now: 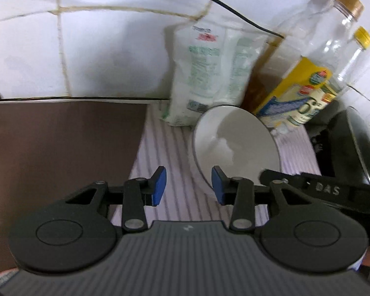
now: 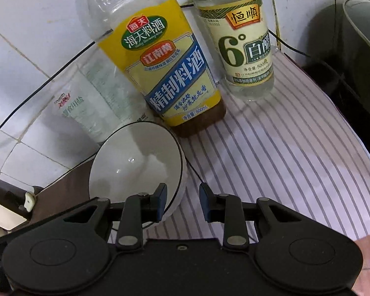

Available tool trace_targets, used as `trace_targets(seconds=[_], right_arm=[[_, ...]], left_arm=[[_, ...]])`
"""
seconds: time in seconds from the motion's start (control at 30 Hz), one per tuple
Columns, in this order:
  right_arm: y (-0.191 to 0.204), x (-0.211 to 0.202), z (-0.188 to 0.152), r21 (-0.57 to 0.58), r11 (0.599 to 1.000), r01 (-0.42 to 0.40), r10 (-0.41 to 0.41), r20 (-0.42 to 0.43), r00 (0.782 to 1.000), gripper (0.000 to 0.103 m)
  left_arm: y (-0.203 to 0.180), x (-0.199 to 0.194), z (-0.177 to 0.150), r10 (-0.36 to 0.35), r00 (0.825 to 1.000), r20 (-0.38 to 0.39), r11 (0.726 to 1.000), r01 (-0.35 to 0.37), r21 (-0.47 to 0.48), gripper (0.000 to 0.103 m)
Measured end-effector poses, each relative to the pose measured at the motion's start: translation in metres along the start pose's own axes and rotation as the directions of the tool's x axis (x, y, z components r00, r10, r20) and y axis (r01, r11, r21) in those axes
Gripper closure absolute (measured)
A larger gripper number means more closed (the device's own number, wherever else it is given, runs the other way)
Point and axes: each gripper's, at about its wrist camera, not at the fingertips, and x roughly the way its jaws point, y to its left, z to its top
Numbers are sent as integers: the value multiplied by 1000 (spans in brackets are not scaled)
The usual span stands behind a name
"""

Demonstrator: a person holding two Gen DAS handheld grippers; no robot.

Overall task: Organize plates and bowls
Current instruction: 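Move the left gripper to the last white bowl, grasp its rim, then carry the bowl with the left gripper onto the two stacked bowls, release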

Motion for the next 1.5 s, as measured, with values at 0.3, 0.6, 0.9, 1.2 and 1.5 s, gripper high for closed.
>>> trace_targets(seconds=[0.3, 0.6, 0.9, 1.2, 1.5], right_arm=[[-1, 9, 1, -4, 999, -43, 43, -3, 999, 82], [6, -6, -3, -59, 998, -35, 36, 21, 999, 84], [15, -64, -25, -90, 992, -88, 96, 85, 992, 84], [20, -138, -65, -118, 984, -137, 155, 165, 974, 84], [10, -179, -101, -118, 982, -145, 165, 185, 969, 84]], left_arm=[[3, 12, -3, -52, 998, -24, 998, 51, -33, 76], [-9, 3, -12, -40, 998, -46, 999, 39, -23, 83], [-26, -60, -24, -36, 999, -11, 999, 36, -3, 83], [-50, -134, -55, -52, 998, 34, 998, 51, 34, 83], [-72, -174, -92, -33, 998, 51, 996, 28, 90, 83]])
